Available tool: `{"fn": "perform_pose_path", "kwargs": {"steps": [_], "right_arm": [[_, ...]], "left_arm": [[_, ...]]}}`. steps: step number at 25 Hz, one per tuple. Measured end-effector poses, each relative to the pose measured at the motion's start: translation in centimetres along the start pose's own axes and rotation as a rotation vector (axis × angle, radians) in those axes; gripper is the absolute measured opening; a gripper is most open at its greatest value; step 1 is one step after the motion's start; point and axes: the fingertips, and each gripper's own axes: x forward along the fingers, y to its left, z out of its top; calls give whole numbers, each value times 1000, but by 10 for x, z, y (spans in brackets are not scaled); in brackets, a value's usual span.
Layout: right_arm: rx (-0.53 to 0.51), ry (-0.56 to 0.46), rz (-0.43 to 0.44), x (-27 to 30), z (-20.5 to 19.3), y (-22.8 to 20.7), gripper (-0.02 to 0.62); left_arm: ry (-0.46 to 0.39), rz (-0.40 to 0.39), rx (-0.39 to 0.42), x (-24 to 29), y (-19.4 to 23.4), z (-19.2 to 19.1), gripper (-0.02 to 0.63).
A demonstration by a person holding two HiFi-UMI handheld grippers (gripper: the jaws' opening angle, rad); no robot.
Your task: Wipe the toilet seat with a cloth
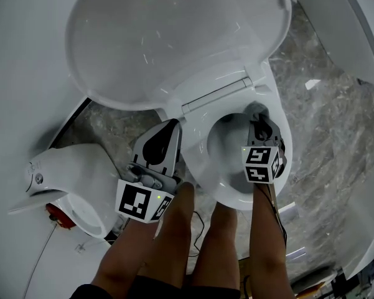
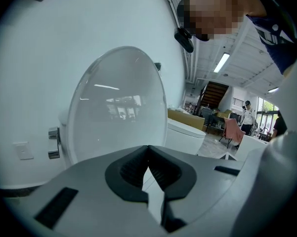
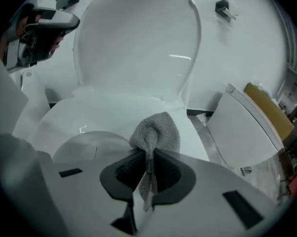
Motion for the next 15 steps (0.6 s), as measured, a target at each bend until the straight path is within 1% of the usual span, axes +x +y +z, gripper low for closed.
{"fn": "perform_pose_path", "kwargs": {"steps": [2, 3, 5, 9, 11, 13, 15], "right_arm": [[19, 16, -25, -4, -8, -4, 52], [29, 10, -21, -3, -9, -2, 53], [38, -16, 17, 3, -3, 7, 54], [21, -74, 121, 15, 18, 38, 54], [17, -108, 206, 17, 31, 62, 55], [-2, -136, 322, 14, 40, 96, 55], [-26, -144, 443, 5, 41, 132, 55]], "left_arm": [[-4, 7, -1, -2, 2, 2, 12], [-6, 9, 0, -3, 3, 3, 12], [-12, 11, 5, -5, 4, 6, 12], [-23, 20, 18, -11, 10, 9, 12], [-26, 28, 19, -15, 14, 9, 12], [-28, 36, 17, -18, 18, 8, 12], [-26, 40, 13, -21, 18, 6, 12]]}}
